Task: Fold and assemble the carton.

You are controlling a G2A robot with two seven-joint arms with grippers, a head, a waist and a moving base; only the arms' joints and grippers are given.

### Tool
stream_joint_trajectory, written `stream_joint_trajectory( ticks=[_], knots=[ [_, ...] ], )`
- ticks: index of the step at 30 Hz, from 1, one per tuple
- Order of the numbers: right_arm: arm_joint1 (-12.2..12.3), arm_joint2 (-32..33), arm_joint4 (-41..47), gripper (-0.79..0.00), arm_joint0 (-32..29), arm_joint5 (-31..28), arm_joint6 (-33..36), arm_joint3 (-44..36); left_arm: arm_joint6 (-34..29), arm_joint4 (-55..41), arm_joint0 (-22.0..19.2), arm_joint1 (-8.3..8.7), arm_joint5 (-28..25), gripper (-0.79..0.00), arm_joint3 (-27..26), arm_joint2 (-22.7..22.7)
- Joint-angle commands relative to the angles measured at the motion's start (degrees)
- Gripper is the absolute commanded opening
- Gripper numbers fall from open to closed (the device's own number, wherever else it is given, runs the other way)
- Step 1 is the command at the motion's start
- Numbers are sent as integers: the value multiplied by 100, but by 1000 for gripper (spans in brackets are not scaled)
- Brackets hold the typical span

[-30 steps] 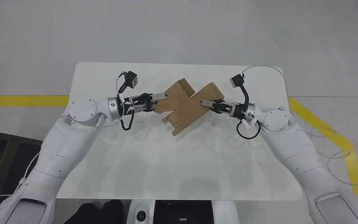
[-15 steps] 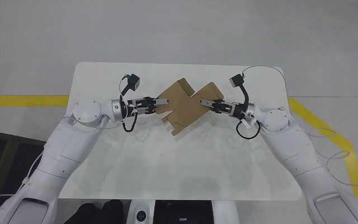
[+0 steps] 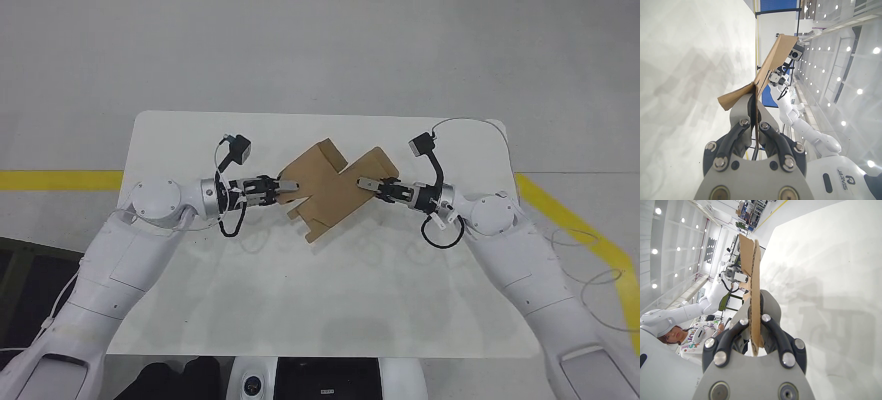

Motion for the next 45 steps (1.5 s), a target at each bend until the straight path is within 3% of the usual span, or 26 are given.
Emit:
stream_joint_trajectory(
  ticks=[1, 2, 9, 16, 26, 28, 30, 32, 45],
  knots=[
    [-4, 28, 40, -37, -12, -2, 1, 24, -8, -35, -7, -7, -3, -785, -15, -24],
    [-1, 60, 61, 0, -23, -7, -14, 44, -16, -52, -10, -9, -10, -785, -28, -40],
    [132, 495, -153, 0, -142, -249, 117, 90, -76, 36, -33, 2, -282, -785, -172, -218],
    [273, 832, -95, 0, -196, -954, 820, -338, -502, 371, -45, 49, -877, -785, -375, -381],
    [246, -97, 297, 0, 216, -1232, 584, -888, -1098, 611, 128, 113, -1391, -785, -655, -482],
    [240, -338, 356, -126, 379, -1265, 551, -771, -1259, 583, 144, 119, -1470, -785, -709, -474],
    [236, -558, 466, -200, 525, -1298, 518, -637, -1385, 554, 160, 126, -1560, -785, -747, -476],
    [239, -778, 597, -400, 660, -1272, 544, -537, -1476, 528, 175, 132, -1621, -785, -769, -482],
    [423, -1730, 958, -440, 1168, -1338, 479, -378, -1533, 486, 199, 143, -1606, -785, -817, -499]
  ],
)
